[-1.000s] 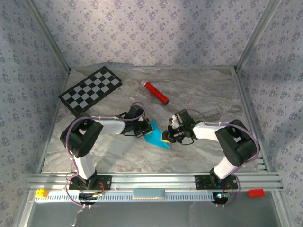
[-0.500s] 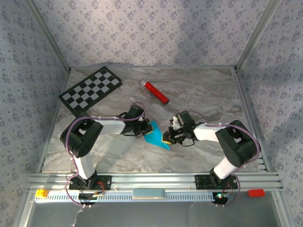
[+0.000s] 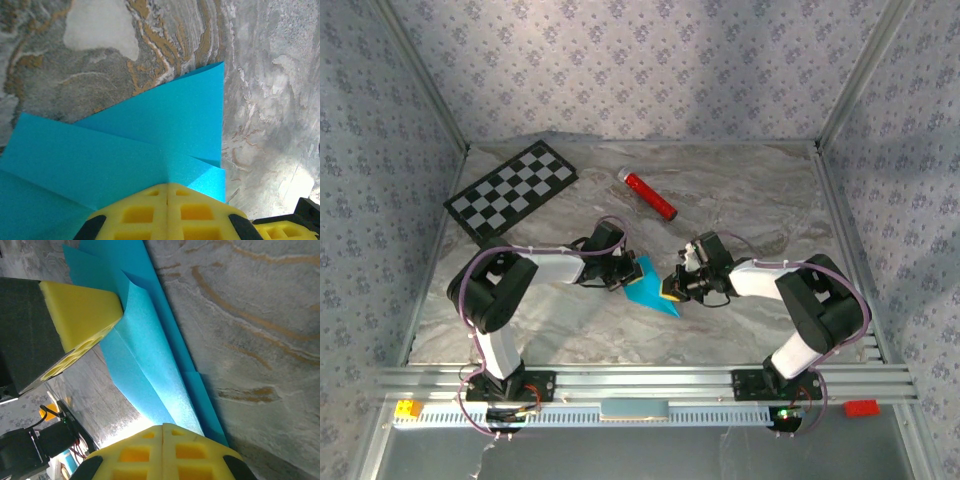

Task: Fold a paper plane with a square sheet of paper (pick it up from the middle)
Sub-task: Fourth fold the wing at the center of the table.

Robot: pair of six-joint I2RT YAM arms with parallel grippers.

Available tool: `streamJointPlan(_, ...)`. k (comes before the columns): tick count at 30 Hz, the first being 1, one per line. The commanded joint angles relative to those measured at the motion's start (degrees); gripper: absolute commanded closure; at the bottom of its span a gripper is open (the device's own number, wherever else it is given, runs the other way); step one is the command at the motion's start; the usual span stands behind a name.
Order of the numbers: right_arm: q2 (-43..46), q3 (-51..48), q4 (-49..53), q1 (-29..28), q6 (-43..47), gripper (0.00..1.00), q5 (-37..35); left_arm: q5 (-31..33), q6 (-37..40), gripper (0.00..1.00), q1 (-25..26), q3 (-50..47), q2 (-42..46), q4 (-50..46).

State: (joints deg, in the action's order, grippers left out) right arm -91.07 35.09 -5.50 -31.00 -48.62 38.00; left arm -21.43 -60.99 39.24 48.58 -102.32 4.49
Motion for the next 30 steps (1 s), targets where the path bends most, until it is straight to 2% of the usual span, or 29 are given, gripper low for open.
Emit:
streamJointPlan(1, -0.71, 0.50, -1.33, -0.27, -0.77, 0.95, 1.20, 3.37, -0.09, 0.99, -0.52, -1.38, -1.57, -3.62)
streamJointPlan(11, -4.56, 3.32, -0.42, -1.07, 0.90, 0.95, 0.29, 3.16, -0.16, 0.98, -0.53, -1.21, -1.73, -3.52)
streamJointPlan(16, -6.03, 0.54, 2.48, -0.66, 1.56, 0.95, -5.20, 2.81, -0.35, 0.98, -0.40, -1.39, -1.57, -3.09)
streamJointPlan(24, -8.35, -3.52, 3.23, -0.10, 2.19, 0.99, -6.75, 1.64, 2.98, 0.91, 0.27, 1.23, 2.47, -1.23)
streamJointPlan(30, -8.81, -1.75, 6.77, -0.02, 3.12, 1.00, -8.10, 3.00, 3.61, 0.92, 0.65, -0.64, 4.07, 1.64)
